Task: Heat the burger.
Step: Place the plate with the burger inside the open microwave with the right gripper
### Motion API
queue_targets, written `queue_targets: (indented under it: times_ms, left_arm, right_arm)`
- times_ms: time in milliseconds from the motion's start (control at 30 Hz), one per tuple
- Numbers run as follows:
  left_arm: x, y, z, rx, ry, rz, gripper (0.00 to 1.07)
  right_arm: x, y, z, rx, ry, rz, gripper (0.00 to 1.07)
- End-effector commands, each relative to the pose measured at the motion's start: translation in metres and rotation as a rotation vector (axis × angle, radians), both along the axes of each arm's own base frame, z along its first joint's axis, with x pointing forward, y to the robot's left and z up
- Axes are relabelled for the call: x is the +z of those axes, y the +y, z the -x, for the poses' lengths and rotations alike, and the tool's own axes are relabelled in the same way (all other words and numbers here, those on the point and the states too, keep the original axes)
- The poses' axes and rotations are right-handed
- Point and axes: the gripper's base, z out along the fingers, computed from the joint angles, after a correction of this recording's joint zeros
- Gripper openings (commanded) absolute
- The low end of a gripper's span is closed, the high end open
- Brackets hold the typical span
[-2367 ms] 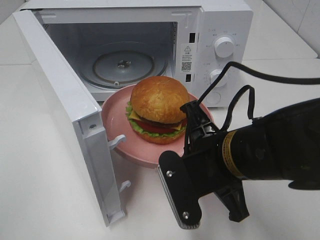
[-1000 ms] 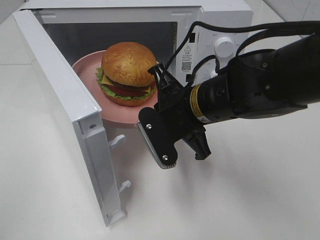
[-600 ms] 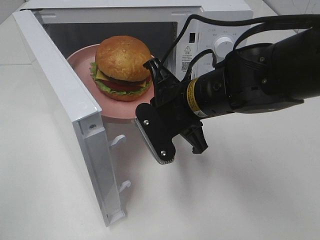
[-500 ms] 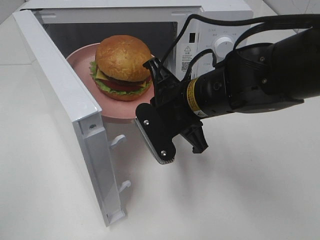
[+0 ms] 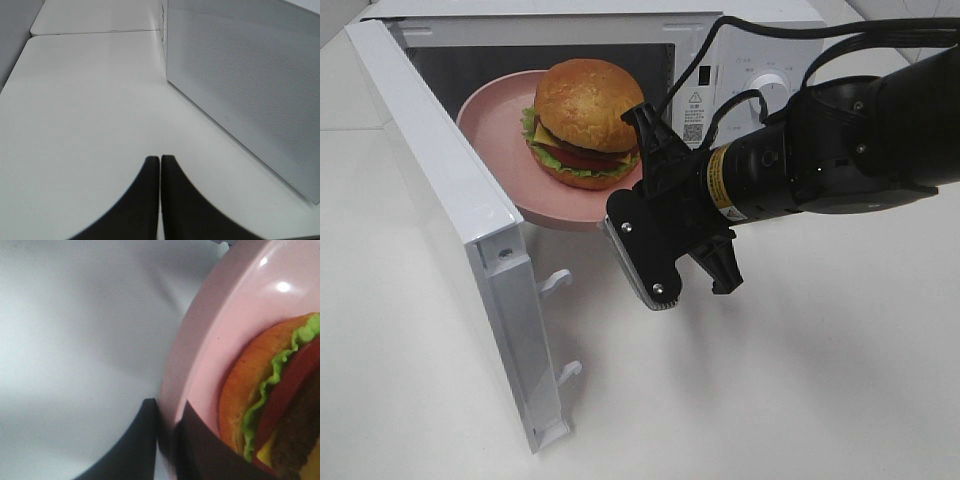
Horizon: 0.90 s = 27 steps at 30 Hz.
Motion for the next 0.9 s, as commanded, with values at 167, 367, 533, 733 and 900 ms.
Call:
queue_targets:
  times_ms: [167,367,533,733,900]
  left_arm:
    - [0.0002,-0.0007,0.0024,0.001,-0.027,0.011,0.00]
    - [0.0002,-0.0007,0.0024,0.001,-0.027,0.011,0.00]
    - [0.0002,-0.0007,0.0024,0.001,-0.027,0.011,0.00]
    - [0.0002,-0.0007,0.0024,0.001,-0.027,0.011,0.00]
    - [0.0002,-0.0007,0.0024,0.001,-0.027,0.011,0.00]
  right_arm:
    - [0.0098,0.0044,-0.0018,0.025,-0.024,-0.042,0.00]
    - [0.0095,0.0038,-0.0021,-0.004,-0.007,-0.055,0.00]
    - [0.0095,0.0038,-0.0021,-0.008,-0.003,-0.059,0.00]
    - [0.0094,0.0035,-0.0022,-0.039,0.018,-0.080,0.00]
    - [0.0094,0.0034,-0.0022,-0.036,0.015,-0.075,0.00]
